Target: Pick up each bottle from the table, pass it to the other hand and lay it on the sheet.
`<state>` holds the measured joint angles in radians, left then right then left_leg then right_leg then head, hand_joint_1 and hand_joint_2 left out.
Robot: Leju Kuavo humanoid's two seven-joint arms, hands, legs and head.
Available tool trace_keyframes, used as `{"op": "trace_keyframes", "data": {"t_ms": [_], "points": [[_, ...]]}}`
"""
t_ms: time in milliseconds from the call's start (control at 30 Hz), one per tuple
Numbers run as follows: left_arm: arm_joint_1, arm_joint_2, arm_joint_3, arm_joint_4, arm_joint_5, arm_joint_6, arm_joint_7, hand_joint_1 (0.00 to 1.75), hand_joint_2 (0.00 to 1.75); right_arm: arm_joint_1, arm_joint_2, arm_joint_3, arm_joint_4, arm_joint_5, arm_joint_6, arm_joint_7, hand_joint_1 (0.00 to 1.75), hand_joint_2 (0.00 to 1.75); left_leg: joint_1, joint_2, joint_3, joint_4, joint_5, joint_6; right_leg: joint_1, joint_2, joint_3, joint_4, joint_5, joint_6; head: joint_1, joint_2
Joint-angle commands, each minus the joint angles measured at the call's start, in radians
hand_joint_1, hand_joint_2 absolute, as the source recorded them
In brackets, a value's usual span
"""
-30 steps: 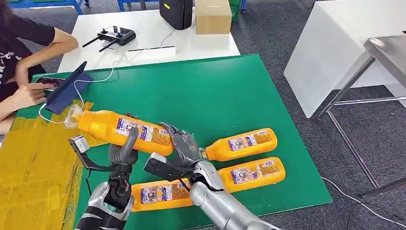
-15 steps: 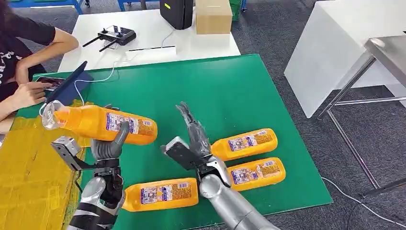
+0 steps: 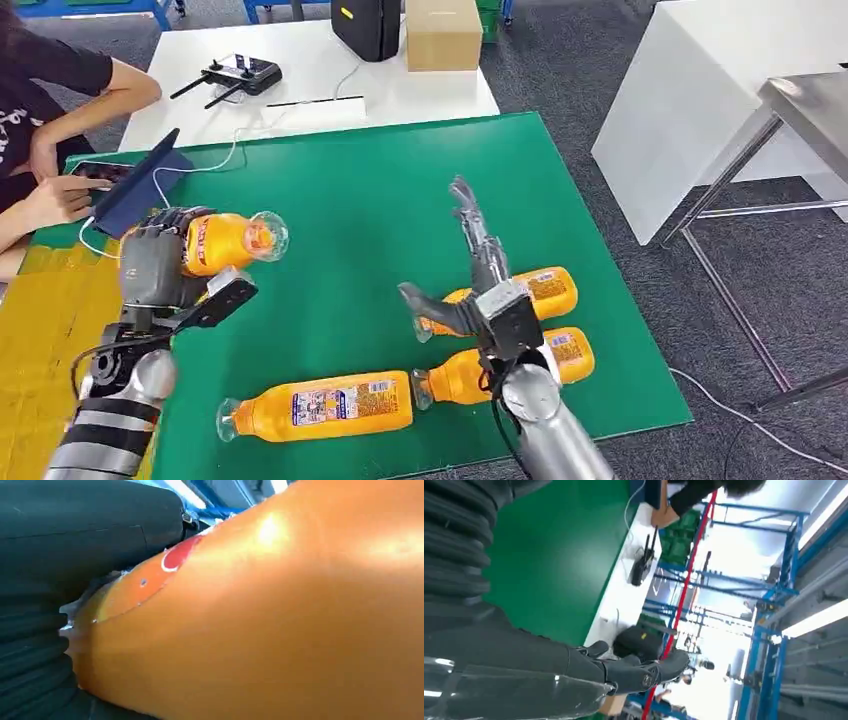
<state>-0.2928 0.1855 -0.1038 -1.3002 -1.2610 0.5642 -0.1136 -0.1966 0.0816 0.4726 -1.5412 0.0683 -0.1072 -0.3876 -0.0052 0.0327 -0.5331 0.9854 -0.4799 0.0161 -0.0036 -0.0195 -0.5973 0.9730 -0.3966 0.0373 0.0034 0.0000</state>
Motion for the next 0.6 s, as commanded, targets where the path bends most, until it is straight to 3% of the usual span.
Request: {"op": "trace_keyframes", "data": {"t_ms": [33,467,600], "points": [[-0.058,0.107,-0.002,0.152,-0.063,-0.016,0.021,1.75,1.75,0.032,-0.064,-0.058,-0.094,-0.003,0.009,-0.006,0.00,1.75,0.001,-0.005,0.002,0.000,-0.001,-0.001,0.001,-0.001,0.003,0.000,-0.002,0.000,0.000,0.000],[-0.058,0.105,-0.004,0.149,-0.065,-0.016,0.023,1.75,1.75,0.031,-0.062,-0.057,-0.093,-0.003,0.009,-0.006,0.00,1.75,0.000,-0.003,0.000,0.000,0.000,-0.001,0.000,-0.001,0.001,0.000,-0.001,-0.001,0.000,0.000],[-0.114,0.181,-0.054,0.243,-0.164,-0.115,0.076,1.75,1.75,0.060,-0.061,-0.091,-0.135,0.015,-0.005,-0.024,0.00,1.75,0.003,-0.007,0.003,0.001,-0.002,-0.003,0.002,-0.001,0.005,0.000,-0.003,-0.001,0.000,0.000]]}}
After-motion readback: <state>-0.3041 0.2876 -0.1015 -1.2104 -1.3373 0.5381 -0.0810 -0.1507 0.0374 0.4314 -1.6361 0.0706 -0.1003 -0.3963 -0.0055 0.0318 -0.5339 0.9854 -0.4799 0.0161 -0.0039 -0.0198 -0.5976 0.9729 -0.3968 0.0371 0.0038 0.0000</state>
